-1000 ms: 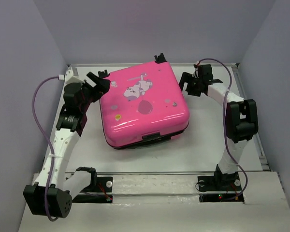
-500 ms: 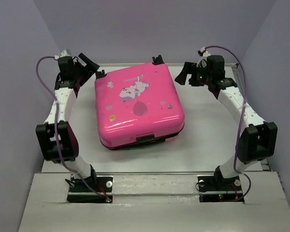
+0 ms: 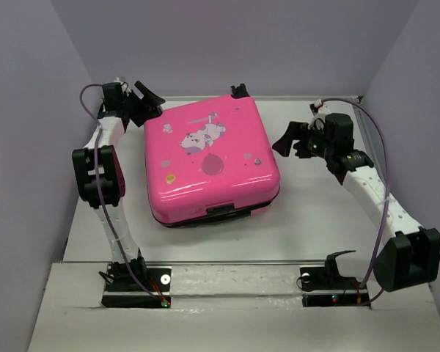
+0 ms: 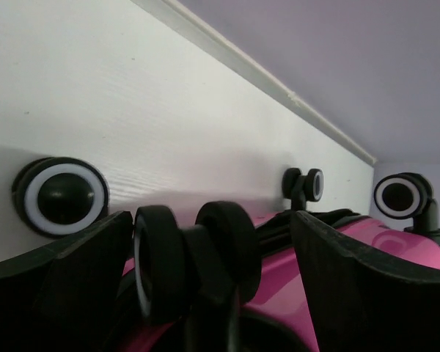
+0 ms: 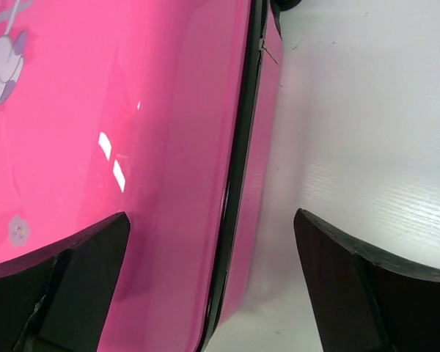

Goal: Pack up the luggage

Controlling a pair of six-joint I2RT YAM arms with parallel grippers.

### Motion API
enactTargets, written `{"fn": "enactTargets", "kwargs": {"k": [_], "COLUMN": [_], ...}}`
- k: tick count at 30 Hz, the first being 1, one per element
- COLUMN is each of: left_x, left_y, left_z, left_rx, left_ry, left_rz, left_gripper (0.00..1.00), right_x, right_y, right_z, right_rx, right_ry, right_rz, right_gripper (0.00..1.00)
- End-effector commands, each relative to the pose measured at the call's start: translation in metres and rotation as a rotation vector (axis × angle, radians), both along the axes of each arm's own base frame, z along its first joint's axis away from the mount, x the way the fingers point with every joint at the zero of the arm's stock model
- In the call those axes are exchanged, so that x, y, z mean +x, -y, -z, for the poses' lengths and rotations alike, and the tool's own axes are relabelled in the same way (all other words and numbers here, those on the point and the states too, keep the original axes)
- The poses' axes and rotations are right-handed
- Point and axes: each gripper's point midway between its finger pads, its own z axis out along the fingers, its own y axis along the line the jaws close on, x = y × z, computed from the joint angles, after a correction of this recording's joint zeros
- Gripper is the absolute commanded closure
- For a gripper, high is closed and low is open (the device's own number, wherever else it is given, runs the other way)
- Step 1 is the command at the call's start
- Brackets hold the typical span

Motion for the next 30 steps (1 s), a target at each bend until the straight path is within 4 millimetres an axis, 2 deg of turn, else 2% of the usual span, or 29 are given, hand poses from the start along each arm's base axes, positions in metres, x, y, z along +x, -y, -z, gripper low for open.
{"fn": "enactTargets", "kwargs": {"k": [1,5,6,7,8,9,11,12,13,14,16,17,18,21,22,26,29,30], "left_x": [0.015,0.023,0.026,0.027,0.027,0.028,0.026,0.024,0.023,0.022,0.015,0.012,0.006,-0.006,-0.015,-0.038,-0.052,-0.055], "left_y": [0.038,0.053,0.054,0.056,0.057,0.059,0.062,0.063,0.064,0.065,0.065,0.066,0.066,0.066,0.067,0.069,0.071,0.071], "left_z": [-0.016,-0.013,-0.016,-0.022,-0.023,-0.041,-0.053,-0.071,-0.079,-0.088,-0.118,-0.126,-0.147,-0.188,-0.209,-0.268,-0.296,-0.3], "left_rx": [-0.131,-0.205,-0.213,-0.227,-0.266,-0.283,-0.331,-0.335,-0.34,-0.342,-0.353,-0.355,-0.361,-0.368,-0.369,-0.37,-0.375,-0.374], "left_ry": [0.063,0.066,0.086,0.104,0.102,0.166,0.184,0.234,0.254,0.272,0.331,0.347,0.385,0.461,0.498,0.606,0.65,0.655], "left_rz": [0.111,0.125,0.124,0.124,0.114,0.127,0.12,0.133,0.136,0.139,0.138,0.136,0.135,0.149,0.158,0.18,0.198,0.201], "left_gripper": [0.01,0.02,0.07,0.14,0.25,0.49,0.64,0.68,0.73,0.83,0.94,0.94,0.94,0.94,0.94,0.94,0.94,0.94], "right_x": [-0.014,-0.026,-0.031,-0.034,-0.038,-0.042,-0.047,-0.05,-0.052,-0.055,-0.061,-0.064,-0.066,-0.069,-0.069,-0.073,-0.072,-0.071], "right_y": [-0.006,-0.007,-0.007,-0.007,-0.007,-0.007,-0.007,-0.008,-0.008,-0.008,-0.009,-0.009,-0.009,-0.01,-0.011,-0.015,-0.016,-0.016], "right_z": [-0.01,-0.005,-0.009,-0.008,-0.005,-0.008,-0.003,-0.001,0.001,0.002,0.011,0.01,0.015,0.018,0.019,0.022,0.022,0.021], "right_rx": [0.041,0.058,0.064,0.068,0.073,0.076,0.078,0.08,0.081,0.084,0.091,0.095,0.097,0.095,0.099,0.111,0.114,0.114], "right_ry": [0.045,0.021,0.03,0.028,0.02,0.03,0.02,0.017,0.014,0.014,-0.002,0.004,-0.002,0.001,0.002,-0.004,-0.004,-0.001], "right_rz": [-0.039,-0.049,-0.056,-0.057,-0.058,-0.062,-0.069,-0.077,-0.08,-0.082,-0.092,-0.095,-0.095,-0.1,-0.1,-0.117,-0.12,-0.121], "right_gripper": [0.0,0.0,0.0,0.0,0.0,0.0,0.0,0.0,0.0,0.0,0.0,0.0,0.0,0.0,0.0,0.0,0.0,0.0]}}
